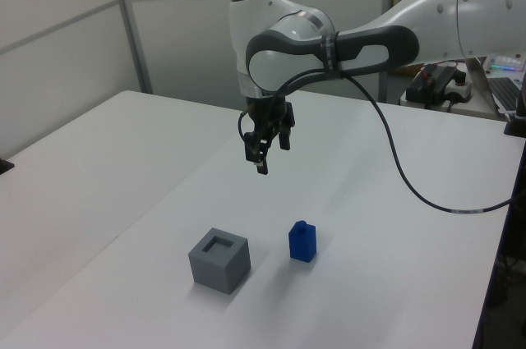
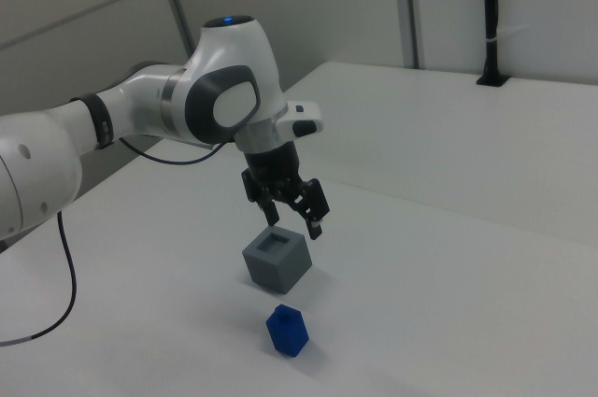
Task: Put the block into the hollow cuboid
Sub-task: 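Move the open gripper over the blue block and lower it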
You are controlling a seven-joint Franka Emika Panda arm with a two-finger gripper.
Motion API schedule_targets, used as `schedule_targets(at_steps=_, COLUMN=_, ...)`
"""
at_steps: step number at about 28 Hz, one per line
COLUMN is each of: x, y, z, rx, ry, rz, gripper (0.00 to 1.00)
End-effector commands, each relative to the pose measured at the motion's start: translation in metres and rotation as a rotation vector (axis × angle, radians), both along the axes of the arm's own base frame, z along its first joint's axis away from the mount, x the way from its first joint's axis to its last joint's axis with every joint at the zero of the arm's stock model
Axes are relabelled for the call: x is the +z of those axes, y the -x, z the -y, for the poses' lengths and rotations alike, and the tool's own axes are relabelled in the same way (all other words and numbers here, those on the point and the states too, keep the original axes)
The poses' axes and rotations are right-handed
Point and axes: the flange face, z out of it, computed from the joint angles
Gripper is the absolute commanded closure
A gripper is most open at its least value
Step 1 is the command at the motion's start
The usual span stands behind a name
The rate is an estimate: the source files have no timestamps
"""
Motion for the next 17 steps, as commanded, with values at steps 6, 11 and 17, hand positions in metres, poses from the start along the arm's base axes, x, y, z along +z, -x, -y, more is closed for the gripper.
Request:
schedule_targets(at_steps=6, x=0.021, y=0.063, z=0.012, rx=0.102, ry=-0.018, rz=-0.005, gripper=0.00)
schedule_targets(at_steps=11, x=0.004, y=0.078, z=0.014, rx=0.125, ry=-0.026, rz=0.032, gripper=0.00)
schedule_targets(at_steps=17, x=-0.044, y=0.084, z=0.008, rx=0.146, ry=-0.028, rz=0.033, gripper=0.00)
